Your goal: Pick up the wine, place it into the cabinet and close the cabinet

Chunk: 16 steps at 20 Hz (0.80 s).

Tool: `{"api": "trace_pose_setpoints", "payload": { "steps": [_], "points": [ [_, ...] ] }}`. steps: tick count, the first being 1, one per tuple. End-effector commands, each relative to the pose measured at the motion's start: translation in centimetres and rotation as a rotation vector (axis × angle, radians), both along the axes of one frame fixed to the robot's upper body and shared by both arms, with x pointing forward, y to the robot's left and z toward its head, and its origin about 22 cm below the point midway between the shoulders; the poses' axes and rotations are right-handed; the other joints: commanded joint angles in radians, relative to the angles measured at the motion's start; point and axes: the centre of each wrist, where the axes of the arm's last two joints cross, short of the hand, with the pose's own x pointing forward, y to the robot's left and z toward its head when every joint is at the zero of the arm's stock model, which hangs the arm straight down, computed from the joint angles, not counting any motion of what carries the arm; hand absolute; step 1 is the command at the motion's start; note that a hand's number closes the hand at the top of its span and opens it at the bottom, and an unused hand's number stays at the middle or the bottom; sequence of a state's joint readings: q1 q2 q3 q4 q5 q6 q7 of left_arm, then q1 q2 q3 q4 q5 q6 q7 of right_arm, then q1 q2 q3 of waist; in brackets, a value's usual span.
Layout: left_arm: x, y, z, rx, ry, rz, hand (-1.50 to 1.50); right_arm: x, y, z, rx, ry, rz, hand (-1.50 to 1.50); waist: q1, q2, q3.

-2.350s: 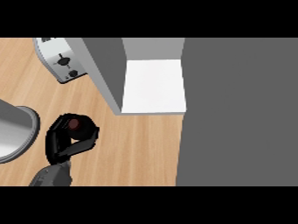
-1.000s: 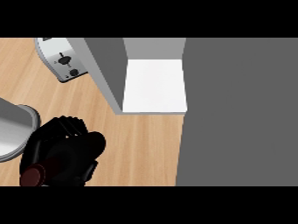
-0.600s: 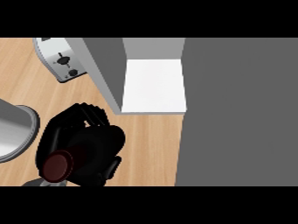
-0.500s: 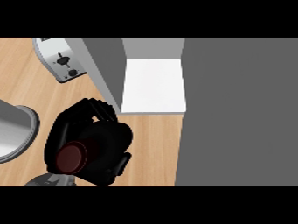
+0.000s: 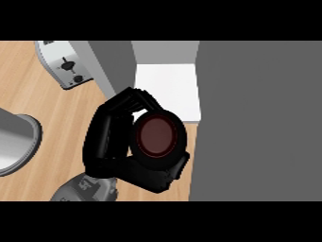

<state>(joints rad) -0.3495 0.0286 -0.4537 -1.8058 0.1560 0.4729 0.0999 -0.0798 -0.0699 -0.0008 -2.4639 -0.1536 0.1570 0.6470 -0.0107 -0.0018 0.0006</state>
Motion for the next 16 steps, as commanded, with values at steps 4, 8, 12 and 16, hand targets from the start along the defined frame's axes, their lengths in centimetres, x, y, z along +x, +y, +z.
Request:
{"api": "trace_pose_setpoints", "payload": {
  "steps": [4, 8, 12, 16],
  "points": [
    [0.3, -4.0, 0.3, 0.024, -0.027, 0.053, 1.50, -2.4, 0.1, 0.3, 0.060, -0.018, 0.043, -1.50, -0.001, 0.000, 0.000],
    [1.5, -4.9, 0.4, 0.024, 0.000, 0.089, 1.50, -2.9, -0.5, 0.0, 0.049, -0.037, 0.064, -1.50, -0.007, 0.001, 0.000],
    [3.4, -4.1, -0.2, 0.069, -0.020, 0.100, 1.50, -2.7, -0.8, 1.2, 0.030, -0.031, 0.071, -1.50, -0.003, 0.001, 0.000],
    [3.4, -3.7, -0.6, 0.053, -0.010, 0.123, 1.50, -3.5, -1.7, 1.5, 0.025, -0.045, 0.057, -1.50, -0.002, 0.000, 0.000]
  ]
}}
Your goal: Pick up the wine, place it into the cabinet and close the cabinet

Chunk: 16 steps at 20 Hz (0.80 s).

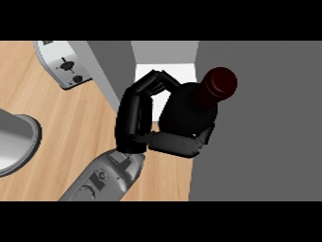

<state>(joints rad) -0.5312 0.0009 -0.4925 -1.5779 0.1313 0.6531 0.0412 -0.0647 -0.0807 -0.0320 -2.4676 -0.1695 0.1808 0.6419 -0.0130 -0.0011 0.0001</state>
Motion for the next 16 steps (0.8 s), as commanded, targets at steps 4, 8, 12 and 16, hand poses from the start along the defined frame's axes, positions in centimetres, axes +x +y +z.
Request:
{"api": "trace_pose_setpoints", "payload": {
  "steps": [4, 8, 12, 16],
  "points": [
    [1.7, -0.1, -0.7, -0.023, 0.039, 0.039, 1.50, -2.4, 0.5, 0.9, 0.063, -0.053, 0.067, -1.50, 0.000, 0.000, 0.000],
    [1.6, -0.9, -1.0, -0.063, 0.039, 0.029, 1.50, -2.6, 0.3, 0.5, 0.039, -0.029, 0.076, -1.50, -0.002, 0.000, 0.000],
    [2.5, -0.1, -4.8, -0.083, 0.045, 0.066, 1.50, -3.0, 0.4, 1.5, 0.050, -0.043, 0.080, -1.50, -0.012, 0.003, -0.001],
    [2.6, -0.8, -4.8, 0.001, 0.046, 0.078, 1.50, -1.6, 0.9, 1.9, 0.064, -0.032, 0.057, -1.50, 0.002, 0.001, -0.001]
  ]
}}
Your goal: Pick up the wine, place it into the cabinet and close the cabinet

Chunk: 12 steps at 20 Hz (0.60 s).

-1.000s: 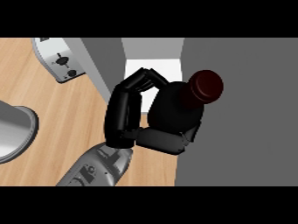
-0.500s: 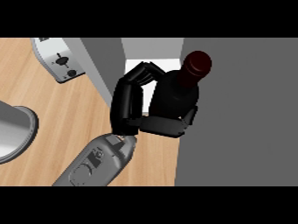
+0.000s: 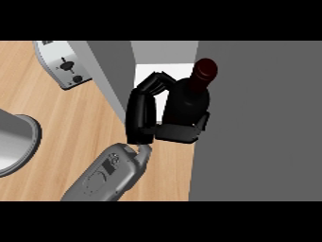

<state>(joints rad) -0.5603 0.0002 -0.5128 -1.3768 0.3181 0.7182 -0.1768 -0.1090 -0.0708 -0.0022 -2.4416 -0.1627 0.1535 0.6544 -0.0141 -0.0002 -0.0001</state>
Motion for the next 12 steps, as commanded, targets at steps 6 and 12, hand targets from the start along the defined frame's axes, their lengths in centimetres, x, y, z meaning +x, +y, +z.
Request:
{"api": "trace_pose_setpoints", "payload": {
  "steps": [6, 12],
  "points": [
    [0.7, -0.9, -3.5, 0.110, -0.025, 0.065, 1.50, -2.3, -1.0, 1.5, 0.038, -0.056, 0.049, -1.50, -0.011, 0.001, 0.000],
    [2.4, 1.2, -4.3, 0.114, -0.032, 0.096, 1.50, -3.7, -0.1, 1.6, 0.031, -0.073, 0.061, -1.50, -0.006, 0.000, 0.000]
  ]
}}
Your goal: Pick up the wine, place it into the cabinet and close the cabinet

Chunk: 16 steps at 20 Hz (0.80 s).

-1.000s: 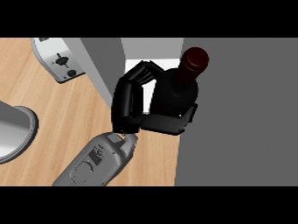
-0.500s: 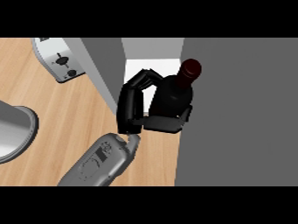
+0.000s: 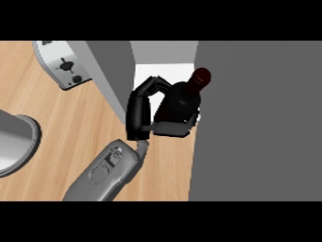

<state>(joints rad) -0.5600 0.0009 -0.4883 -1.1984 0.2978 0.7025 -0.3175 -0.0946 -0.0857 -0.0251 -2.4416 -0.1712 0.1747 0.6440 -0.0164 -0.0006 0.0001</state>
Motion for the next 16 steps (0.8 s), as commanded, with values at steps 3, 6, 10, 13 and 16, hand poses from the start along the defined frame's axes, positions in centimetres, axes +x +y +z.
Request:
{"api": "trace_pose_setpoints", "payload": {
  "steps": [3, 6, 10, 13, 16],
  "points": [
    [-0.5, 0.6, -1.6, -0.011, -0.012, 0.045, 1.50, -2.8, -1.0, 2.0, 0.036, -0.055, 0.074, -1.50, 0.001, 0.000, 0.000],
    [1.4, 2.2, -2.3, -0.042, -0.027, 0.036, 1.50, -2.1, -0.6, 0.8, 0.045, -0.051, 0.057, -1.50, 0.001, 0.002, 0.000],
    [2.2, 3.0, -1.0, -0.021, 0.014, 0.046, 1.50, -2.4, 0.2, 0.8, 0.086, -0.054, 0.027, -1.50, 0.009, -0.001, 0.000],
    [2.7, 1.4, -1.2, -0.014, 0.024, 0.046, 1.50, -3.2, -0.4, 0.9, 0.067, -0.070, 0.062, -1.50, -0.004, 0.000, 0.000],
    [4.7, 3.5, -1.6, -0.058, 0.057, 0.017, 1.50, -0.9, 0.0, 0.2, 0.096, -0.044, 0.056, -1.50, 0.004, 0.002, 0.000]
  ]
}}
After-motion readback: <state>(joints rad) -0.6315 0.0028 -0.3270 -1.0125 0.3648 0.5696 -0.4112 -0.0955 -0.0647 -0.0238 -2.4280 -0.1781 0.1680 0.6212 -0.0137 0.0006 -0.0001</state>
